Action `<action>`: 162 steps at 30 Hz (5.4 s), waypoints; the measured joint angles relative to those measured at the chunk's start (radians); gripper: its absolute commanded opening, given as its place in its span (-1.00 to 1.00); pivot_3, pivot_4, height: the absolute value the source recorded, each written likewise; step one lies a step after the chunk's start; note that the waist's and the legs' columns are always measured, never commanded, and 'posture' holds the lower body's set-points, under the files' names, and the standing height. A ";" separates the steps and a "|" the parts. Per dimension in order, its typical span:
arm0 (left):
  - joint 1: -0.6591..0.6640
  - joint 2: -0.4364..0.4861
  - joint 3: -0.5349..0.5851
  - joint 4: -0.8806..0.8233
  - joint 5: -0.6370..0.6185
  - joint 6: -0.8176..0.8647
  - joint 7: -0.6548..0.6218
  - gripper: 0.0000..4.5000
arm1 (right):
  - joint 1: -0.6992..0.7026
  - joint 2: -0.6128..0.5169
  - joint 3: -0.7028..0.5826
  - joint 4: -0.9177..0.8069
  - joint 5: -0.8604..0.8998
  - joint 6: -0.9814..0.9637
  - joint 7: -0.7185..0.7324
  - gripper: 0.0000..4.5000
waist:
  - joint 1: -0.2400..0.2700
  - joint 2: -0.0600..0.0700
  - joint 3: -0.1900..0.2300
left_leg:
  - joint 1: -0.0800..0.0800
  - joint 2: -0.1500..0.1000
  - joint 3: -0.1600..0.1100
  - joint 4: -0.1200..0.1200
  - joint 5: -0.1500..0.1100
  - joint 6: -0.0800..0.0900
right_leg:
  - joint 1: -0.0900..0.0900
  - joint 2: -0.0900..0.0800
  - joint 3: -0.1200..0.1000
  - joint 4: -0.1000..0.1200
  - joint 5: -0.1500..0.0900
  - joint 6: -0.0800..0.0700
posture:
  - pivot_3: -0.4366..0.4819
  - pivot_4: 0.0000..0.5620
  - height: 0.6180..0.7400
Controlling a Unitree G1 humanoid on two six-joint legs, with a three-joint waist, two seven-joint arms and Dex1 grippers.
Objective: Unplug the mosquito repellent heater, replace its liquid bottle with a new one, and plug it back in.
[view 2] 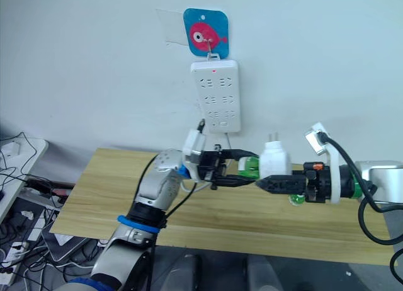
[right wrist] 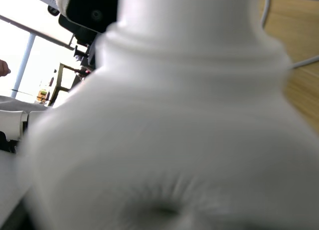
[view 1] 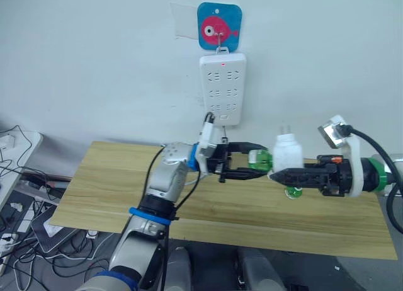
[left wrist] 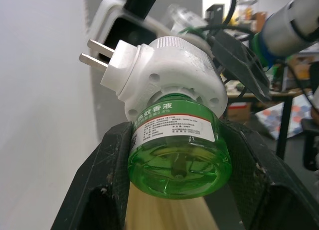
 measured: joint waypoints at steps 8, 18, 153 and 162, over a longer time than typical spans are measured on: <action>-0.026 -0.001 0.018 0.009 -0.001 0.002 0.038 0.01 | 0.013 0.002 0.000 -0.029 0.000 -0.010 0.008 0.99 | -0.002 0.000 0.000 | 0.001 0.000 0.000 0.000 0.000 0.000 | 0.000 0.000 0.000 0.001 0.000 0.000 | -0.17 -0.35 1.00; -0.064 -0.006 0.037 0.052 -0.006 -0.001 0.060 0.01 | 0.181 -0.011 -0.038 -0.141 0.000 -0.076 0.071 0.99 | -0.001 0.000 0.000 | 0.000 0.000 0.000 0.000 0.000 0.000 | 0.000 0.000 0.000 0.001 0.000 0.000 | -0.18 -0.35 1.00; -0.053 0.050 0.015 0.046 -0.008 0.086 0.077 0.01 | 0.040 0.058 -0.169 -0.159 0.001 -0.160 -0.017 -0.99 | -0.013 0.000 0.000 | 0.001 0.001 0.002 0.000 0.000 0.000 | -0.001 0.001 0.002 0.002 0.000 0.000 | -0.27 -0.31 1.00; -0.049 0.052 -0.004 0.037 -0.022 0.118 0.035 0.01 | -0.171 0.132 -0.087 0.016 0.001 -0.149 -0.246 -0.99 | -0.014 0.000 0.000 | -0.001 0.001 0.001 -0.001 0.000 0.000 | -0.002 0.001 0.001 0.000 0.000 0.000 | -0.27 -0.31 1.00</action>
